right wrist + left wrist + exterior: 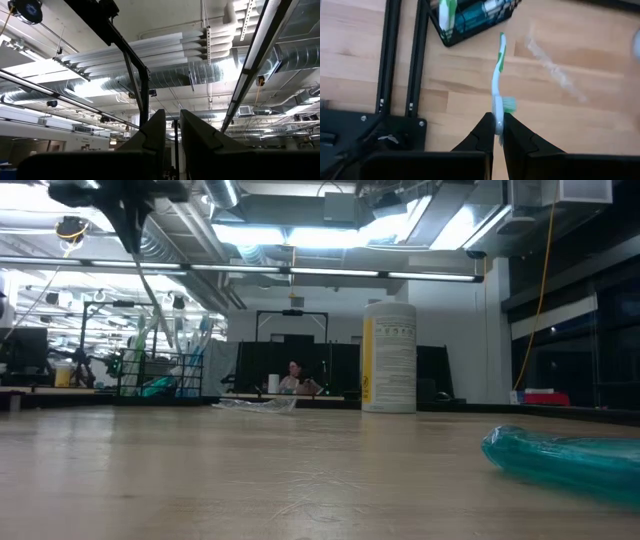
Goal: Pick & Place toothbrushing station
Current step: Put the green toothbrush into the left section of the black organizer
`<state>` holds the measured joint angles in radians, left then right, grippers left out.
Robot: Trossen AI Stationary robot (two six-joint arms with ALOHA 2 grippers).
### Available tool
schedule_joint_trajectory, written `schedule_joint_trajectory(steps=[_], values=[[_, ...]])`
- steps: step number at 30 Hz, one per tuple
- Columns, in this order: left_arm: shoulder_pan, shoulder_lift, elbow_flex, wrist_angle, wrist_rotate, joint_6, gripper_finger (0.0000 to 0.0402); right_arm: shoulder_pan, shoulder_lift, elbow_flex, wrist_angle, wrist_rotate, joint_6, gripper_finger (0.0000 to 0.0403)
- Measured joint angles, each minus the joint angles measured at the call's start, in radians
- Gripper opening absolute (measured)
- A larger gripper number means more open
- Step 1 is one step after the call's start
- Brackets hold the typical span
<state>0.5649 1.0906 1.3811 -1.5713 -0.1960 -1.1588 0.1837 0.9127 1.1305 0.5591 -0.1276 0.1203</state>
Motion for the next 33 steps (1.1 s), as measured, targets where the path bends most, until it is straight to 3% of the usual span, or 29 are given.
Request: schedule_joint_trajectory(steps=[4,10,19,24,33], values=[[0.02,0.071,0.0,0.0,0.052,0.087,0.0012,0.0,0.0,0.0,-0.001,-0.017,-0.002,0.006],[0.029,0.182,0.0,0.001,0.229,0.317,0.0012,0.0,0.0,0.0,-0.044,-0.017,0.008,0.006],[-0.086,0.335,0.0,0.001,0.468,0.61,0.0014,0.0,0.0,0.0,-0.059,0.04,0.028,0.006],[-0.172,0.392,0.0,0.035,0.385,0.743,0.0081,0.0,0.002,0.0,-0.058,0.068,0.025,0.006],[-0.235,0.402,0.0,0.258,0.237,0.789,0.0226,0.0,0.013,0.001,-0.058,0.125,0.015,0.006]])
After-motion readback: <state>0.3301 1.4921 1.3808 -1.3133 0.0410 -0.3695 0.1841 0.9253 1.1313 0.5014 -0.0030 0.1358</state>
